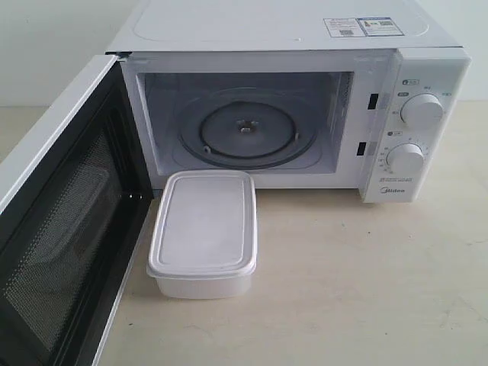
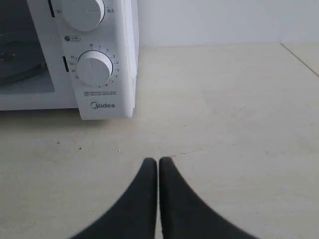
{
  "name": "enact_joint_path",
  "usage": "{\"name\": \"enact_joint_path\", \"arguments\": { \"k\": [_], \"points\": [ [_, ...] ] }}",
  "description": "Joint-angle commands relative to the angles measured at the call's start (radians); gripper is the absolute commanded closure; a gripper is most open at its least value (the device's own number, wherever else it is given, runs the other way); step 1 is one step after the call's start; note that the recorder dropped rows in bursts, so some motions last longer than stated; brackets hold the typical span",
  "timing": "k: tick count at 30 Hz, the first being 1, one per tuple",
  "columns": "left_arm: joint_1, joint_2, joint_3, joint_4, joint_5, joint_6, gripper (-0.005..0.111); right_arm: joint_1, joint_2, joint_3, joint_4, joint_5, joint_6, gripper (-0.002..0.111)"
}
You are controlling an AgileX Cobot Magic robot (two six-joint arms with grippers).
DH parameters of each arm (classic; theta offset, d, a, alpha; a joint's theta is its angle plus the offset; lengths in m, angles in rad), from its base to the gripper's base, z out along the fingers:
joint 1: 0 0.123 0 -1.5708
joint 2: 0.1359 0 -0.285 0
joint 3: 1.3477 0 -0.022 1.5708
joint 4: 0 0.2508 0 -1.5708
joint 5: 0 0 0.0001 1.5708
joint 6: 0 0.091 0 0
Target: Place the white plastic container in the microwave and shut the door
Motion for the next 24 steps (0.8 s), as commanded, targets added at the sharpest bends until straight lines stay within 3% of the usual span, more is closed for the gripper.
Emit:
{"name": "enact_joint_path", "arguments": {
  "k": [1,16,24],
  "points": [
    [0.001,-0.003,0.002,-0.004,-0.003,-0.007,0.102,0.001,-0.004,0.000,0.001,-0.003,-0.006,0.108],
    [0.001,-0.003,0.002,-0.004,-0.003,-0.007,0.102,0.012,-0.004,0.000,-0.021,-0.001,-0.041,0.108],
    [0.001,-0.003,0.002,-0.004,-0.003,-0.007,0.102,0.013,-0.004,0.000,0.088,0.001,0.068,0.108]
  ]
}}
